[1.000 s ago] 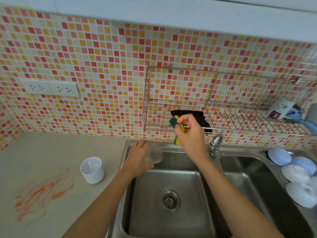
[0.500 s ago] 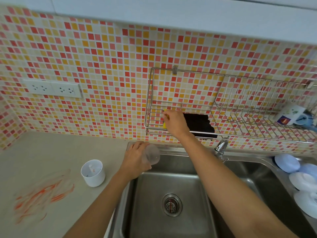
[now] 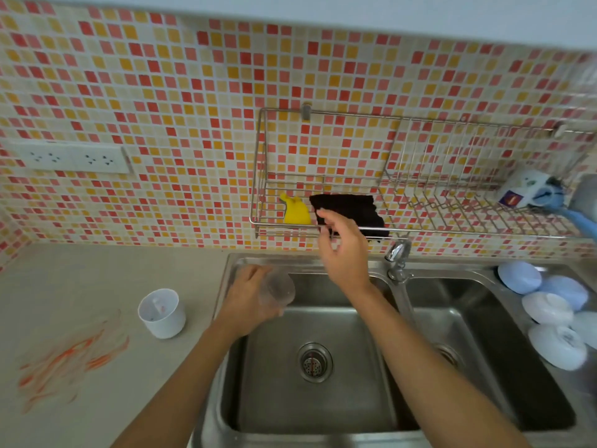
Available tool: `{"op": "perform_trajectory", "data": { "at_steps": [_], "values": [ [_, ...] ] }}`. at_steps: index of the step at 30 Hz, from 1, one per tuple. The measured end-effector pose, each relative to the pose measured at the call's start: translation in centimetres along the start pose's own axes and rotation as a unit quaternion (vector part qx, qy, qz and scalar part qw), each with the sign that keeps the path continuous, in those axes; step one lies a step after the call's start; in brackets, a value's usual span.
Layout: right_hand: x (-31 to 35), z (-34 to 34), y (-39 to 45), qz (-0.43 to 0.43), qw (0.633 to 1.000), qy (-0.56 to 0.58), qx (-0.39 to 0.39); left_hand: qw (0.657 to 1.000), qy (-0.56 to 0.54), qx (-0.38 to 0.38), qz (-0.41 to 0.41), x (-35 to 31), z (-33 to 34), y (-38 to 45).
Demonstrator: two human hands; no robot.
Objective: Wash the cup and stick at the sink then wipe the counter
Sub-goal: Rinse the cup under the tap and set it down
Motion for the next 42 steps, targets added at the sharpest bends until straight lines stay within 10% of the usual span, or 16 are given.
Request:
{"op": "perform_trajectory", "data": {
  "at_steps": [10,26,42],
  "values": [
    [-12.4,-7.2,-12.4,0.195,0.974,-0.082,0.087,0.998,-0.029,0.058,-0.017,-5.0,5.6,1.0],
    [-24.7,-8.3,-9.5,0.359,0.914,-0.069,0.174,0.993,0.021,0.101,-0.056,-9.2,12.0,5.5],
    [-29.0,-5.7,-8.2,0.298,0.896,-0.101,0.314,0.98,-0.157,0.086,-0.088,-15.1,16.3,12.1]
  ]
}}
Point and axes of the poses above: each hand's wrist, its own y-axis towards the middle knuckle, its own z-axis out of the palm, x = y × z, the point moved 3 cm from there along y, towards the middle knuckle, and after that the axes turned 9 degrees about x, right-handed, at the moved point
